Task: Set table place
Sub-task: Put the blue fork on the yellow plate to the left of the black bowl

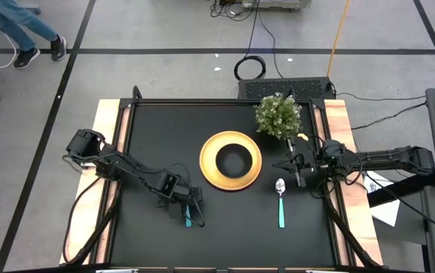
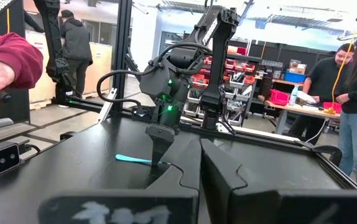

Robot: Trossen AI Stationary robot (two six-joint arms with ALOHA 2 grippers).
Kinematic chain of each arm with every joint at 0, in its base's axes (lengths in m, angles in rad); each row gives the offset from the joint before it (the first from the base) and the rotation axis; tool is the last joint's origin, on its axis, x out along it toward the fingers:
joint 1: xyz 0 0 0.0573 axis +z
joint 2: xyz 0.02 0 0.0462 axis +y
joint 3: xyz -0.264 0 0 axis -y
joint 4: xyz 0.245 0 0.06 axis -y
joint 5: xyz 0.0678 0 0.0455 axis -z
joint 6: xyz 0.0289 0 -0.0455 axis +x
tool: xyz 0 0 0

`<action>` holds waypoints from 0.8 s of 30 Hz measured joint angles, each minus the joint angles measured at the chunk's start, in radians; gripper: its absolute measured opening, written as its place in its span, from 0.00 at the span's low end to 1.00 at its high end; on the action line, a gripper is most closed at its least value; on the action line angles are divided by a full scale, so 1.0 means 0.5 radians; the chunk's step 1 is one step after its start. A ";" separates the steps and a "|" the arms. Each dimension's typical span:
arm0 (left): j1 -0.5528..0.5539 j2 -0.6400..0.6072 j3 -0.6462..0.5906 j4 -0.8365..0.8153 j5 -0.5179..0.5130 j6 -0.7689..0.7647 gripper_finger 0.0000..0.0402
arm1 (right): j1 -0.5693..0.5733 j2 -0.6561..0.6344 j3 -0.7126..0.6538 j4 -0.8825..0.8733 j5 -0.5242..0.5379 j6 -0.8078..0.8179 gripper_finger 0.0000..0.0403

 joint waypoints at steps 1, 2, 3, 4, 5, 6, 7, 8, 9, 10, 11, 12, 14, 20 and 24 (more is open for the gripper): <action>-0.004 0.000 0.000 0.000 -0.020 0.002 0.02 | 0.000 0.000 0.000 0.000 0.000 -0.001 0.00; -0.009 0.000 0.000 -0.001 -0.037 0.001 0.01 | 0.000 0.000 0.000 0.000 0.000 0.000 0.00; -0.011 0.000 0.000 -0.002 -0.054 0.000 0.02 | 0.000 0.000 0.000 0.000 0.000 0.000 0.00; -0.012 -0.001 0.001 -0.008 -0.068 0.001 0.02 | 0.000 0.000 0.000 0.000 0.000 -0.001 0.00; -0.011 -0.001 0.009 -0.030 -0.083 0.001 0.02 | 0.000 -0.001 0.000 0.000 0.000 -0.001 0.00; -0.010 -0.001 0.021 -0.065 -0.108 -0.002 0.02 | 0.000 0.000 -0.001 0.001 0.000 -0.001 0.00; -0.010 0.000 0.040 -0.109 -0.126 -0.011 0.01 | 0.000 0.000 0.000 0.001 -0.001 -0.001 0.00; -0.010 0.001 0.065 -0.153 -0.135 -0.030 0.01 | 0.000 0.000 0.000 0.001 0.000 -0.001 0.00; -0.010 0.001 0.098 -0.195 -0.144 -0.048 0.01 | -0.001 -0.001 0.000 0.000 0.000 -0.001 0.00; -0.010 0.001 0.132 -0.229 -0.145 -0.058 0.01 | 0.000 0.000 0.000 0.000 0.000 -0.001 0.00; -0.011 0.001 0.166 -0.264 -0.141 -0.066 0.01 | 0.000 0.000 0.000 0.000 0.000 -0.002 0.00; -0.013 0.001 0.198 -0.301 -0.139 -0.082 0.01 | 0.000 -0.001 0.000 0.000 0.000 -0.002 0.00; -0.021 0.001 0.262 -0.352 -0.132 -0.106 0.01 | 0.000 0.000 0.000 0.000 0.000 -0.003 0.00; -0.046 0.000 0.396 -0.420 -0.089 -0.109 0.01 | 0.000 -0.001 0.000 0.001 0.000 -0.002 0.00; -0.046 -0.002 0.452 -0.461 -0.066 -0.102 0.01 | 0.000 -0.001 0.000 0.000 0.000 -0.001 0.00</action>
